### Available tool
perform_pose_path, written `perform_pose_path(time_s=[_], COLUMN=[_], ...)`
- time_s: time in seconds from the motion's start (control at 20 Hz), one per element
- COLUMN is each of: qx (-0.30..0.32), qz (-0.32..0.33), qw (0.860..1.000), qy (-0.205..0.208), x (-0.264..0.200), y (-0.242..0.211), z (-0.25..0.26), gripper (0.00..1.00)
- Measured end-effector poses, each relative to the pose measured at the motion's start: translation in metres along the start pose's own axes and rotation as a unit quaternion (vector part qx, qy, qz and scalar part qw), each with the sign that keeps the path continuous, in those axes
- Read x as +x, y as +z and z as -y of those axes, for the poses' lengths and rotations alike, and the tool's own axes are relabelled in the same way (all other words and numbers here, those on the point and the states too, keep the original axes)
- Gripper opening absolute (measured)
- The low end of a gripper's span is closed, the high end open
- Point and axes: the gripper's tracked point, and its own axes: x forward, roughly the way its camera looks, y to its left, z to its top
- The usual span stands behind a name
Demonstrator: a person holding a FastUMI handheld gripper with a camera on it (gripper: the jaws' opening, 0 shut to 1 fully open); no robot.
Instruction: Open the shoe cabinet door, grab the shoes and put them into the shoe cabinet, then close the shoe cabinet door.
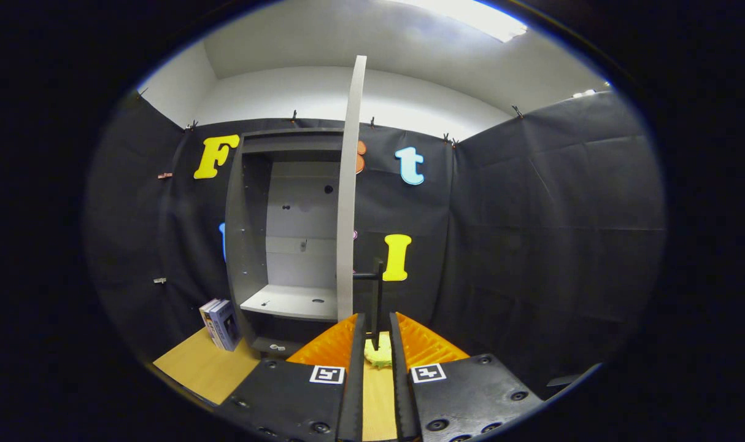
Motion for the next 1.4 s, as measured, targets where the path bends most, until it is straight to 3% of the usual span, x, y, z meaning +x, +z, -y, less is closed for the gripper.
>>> perform_pose_path(time_s=[1.05, 1.4], qx=[0.005, 0.008], qz=[-0.017, -0.058], qw=[0.995, 0.987], qy=[0.101, 0.153], x=[0.001, 0.003], y=[-0.014, -0.051], z=[-0.078, -0.133], gripper=[0.25, 0.25])
